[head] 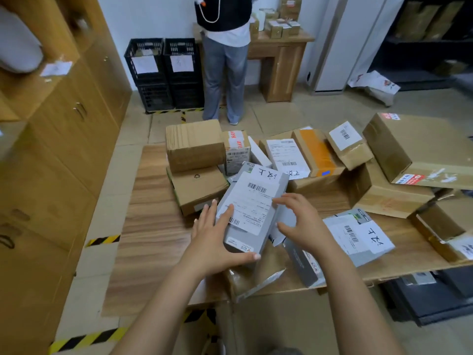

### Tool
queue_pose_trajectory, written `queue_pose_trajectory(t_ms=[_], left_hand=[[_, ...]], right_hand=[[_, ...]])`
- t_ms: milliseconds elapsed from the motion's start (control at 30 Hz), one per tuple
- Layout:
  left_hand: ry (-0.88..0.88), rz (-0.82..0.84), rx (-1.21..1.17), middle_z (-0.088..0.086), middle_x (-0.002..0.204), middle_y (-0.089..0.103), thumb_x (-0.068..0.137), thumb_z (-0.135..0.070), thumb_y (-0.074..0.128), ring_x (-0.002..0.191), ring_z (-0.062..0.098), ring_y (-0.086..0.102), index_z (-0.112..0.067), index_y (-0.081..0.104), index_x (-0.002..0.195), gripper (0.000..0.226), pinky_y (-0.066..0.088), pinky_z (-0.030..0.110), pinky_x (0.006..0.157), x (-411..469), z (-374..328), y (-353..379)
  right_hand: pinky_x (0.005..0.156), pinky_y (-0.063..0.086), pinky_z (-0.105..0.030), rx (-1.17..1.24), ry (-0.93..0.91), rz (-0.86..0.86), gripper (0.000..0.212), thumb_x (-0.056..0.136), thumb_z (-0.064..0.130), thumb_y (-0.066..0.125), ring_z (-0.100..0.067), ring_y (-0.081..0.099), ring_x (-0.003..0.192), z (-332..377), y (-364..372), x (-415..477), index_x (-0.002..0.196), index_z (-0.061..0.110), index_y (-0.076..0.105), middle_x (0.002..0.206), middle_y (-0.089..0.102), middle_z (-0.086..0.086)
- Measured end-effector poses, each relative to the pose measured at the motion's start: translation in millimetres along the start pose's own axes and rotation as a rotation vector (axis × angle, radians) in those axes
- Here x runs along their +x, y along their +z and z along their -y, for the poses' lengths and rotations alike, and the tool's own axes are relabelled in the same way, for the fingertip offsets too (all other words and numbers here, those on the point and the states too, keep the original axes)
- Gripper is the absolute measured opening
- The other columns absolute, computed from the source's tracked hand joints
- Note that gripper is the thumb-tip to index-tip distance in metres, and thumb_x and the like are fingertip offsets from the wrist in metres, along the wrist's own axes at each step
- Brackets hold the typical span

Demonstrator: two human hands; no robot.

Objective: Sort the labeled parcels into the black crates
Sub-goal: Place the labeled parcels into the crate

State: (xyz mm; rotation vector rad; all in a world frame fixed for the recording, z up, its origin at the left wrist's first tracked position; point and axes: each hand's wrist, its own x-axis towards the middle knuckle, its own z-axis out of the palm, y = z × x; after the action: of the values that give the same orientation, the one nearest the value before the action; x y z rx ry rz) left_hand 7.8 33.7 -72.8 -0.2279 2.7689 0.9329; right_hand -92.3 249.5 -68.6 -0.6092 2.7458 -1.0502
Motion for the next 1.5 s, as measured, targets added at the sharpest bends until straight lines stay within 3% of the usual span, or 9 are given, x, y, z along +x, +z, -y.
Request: queue_pose_trajectory(t_ms=[233,400,633,867,1033,1133,1233,1367,1500], left_hand=[[-0.116,-0.101,0.056,-0.008,0.153,-0.037,0.052,-0.087,0.063,0.138,0.013,-0.038,-0.047,-0.009,0.149,0.128,-0.018,0.044,0.115,-1.9,-11.7,15.5],[-0.376,-0.308,-0.111,-0.007,0.150,-0.042,0.060,-0.074,0.072,0.142,0.020,-0.031,-0.050,0.003,0.149,0.116,0.002,0.044,0.118,-15.0,-40.8,43.0],[-0.495,-0.601,-0.396,-0.005,0.162,-0.006,0.080,-0.048,0.072,0.146,0.018,0.015,-0.036,0.020,0.152,0.089,0.027,0.034,0.113,-18.7,-86.7,79.5],[-0.440,-0.497,-0.260,-0.008,0.161,-0.008,0.079,-0.041,0.076,0.144,0.009,0.010,-0.042,0.029,0.147,0.083,0.025,0.035,0.114,-6.6,-84.7,53.7],[-0.384,-0.409,-0.086,-0.007,0.163,0.001,0.089,-0.028,0.068,0.149,0.015,-0.007,-0.041,0.033,0.147,0.069,0.011,0.040,0.121,13.1,-71.3,46.0],[-0.427,-0.566,-0.159,-0.007,0.162,-0.007,0.090,-0.029,0.067,0.148,0.014,-0.010,-0.045,0.022,0.149,0.076,0.011,0.045,0.121,17.8,-83.3,60.8],[-0.563,-0.748,-0.353,-0.004,0.163,-0.006,0.087,-0.035,0.070,0.149,0.017,-0.001,-0.044,0.008,0.152,0.091,0.019,0.041,0.116,12.2,-108.5,76.4],[-0.646,-0.688,-0.482,-0.005,0.162,-0.008,0.082,-0.048,0.071,0.149,0.019,0.003,-0.040,-0.008,0.151,0.105,0.022,0.043,0.115,14.7,-145.5,94.2],[-0.574,-0.638,-0.550,-0.004,0.161,-0.017,0.075,-0.053,0.075,0.148,0.012,-0.001,-0.035,-0.012,0.152,0.118,0.019,0.032,0.115,28.4,-167.8,111.8]], right_hand=[[0.116,0.026,-0.040,-0.141,-0.128,0.258,0.077,0.078,0.009,0.073,-0.021,0.018,0.146,-5.4,-29.6,67.3,0.141,0.040,0.041,0.159,0.020,0.001],[0.117,0.026,-0.044,-0.277,-0.200,0.453,0.094,0.070,0.021,0.081,-0.031,0.019,0.144,-19.1,-41.3,107.2,0.148,0.039,0.030,0.160,0.014,-0.008],[0.109,0.034,-0.038,-0.193,-0.326,0.505,0.080,0.075,0.024,0.082,-0.022,0.037,0.132,-27.8,-56.9,111.6,0.143,0.031,0.040,0.147,0.035,-0.001],[0.084,0.047,-0.032,-0.240,-0.202,0.377,0.084,0.064,0.043,0.087,-0.025,0.052,0.111,-40.4,-81.6,72.6,0.134,0.033,0.040,0.130,0.038,-0.004],[0.072,0.047,-0.027,-0.267,-0.176,0.472,0.086,0.068,0.043,0.083,-0.020,0.052,0.103,-57.2,-85.1,64.0,0.139,0.035,0.036,0.125,0.040,-0.003],[0.097,0.044,-0.036,-0.203,-0.207,0.509,0.094,0.067,0.050,0.083,-0.023,0.039,0.131,-58.1,-94.2,81.3,0.145,0.036,0.032,0.146,0.030,-0.001],[0.105,0.036,-0.035,-0.053,-0.304,0.497,0.067,0.082,0.049,0.071,-0.020,0.034,0.136,-54.9,-95.6,106.3,0.141,0.033,0.042,0.149,0.032,0.002],[0.112,0.029,-0.040,-0.070,-0.387,0.558,0.055,0.092,0.044,0.061,-0.018,0.027,0.141,-47.9,-78.5,129.4,0.142,0.035,0.042,0.154,0.030,0.006],[0.106,0.037,-0.037,-0.079,-0.434,0.619,0.049,0.092,0.043,0.060,-0.011,0.039,0.129,-50.1,-73.7,131.6,0.139,0.037,0.045,0.142,0.044,0.008]])
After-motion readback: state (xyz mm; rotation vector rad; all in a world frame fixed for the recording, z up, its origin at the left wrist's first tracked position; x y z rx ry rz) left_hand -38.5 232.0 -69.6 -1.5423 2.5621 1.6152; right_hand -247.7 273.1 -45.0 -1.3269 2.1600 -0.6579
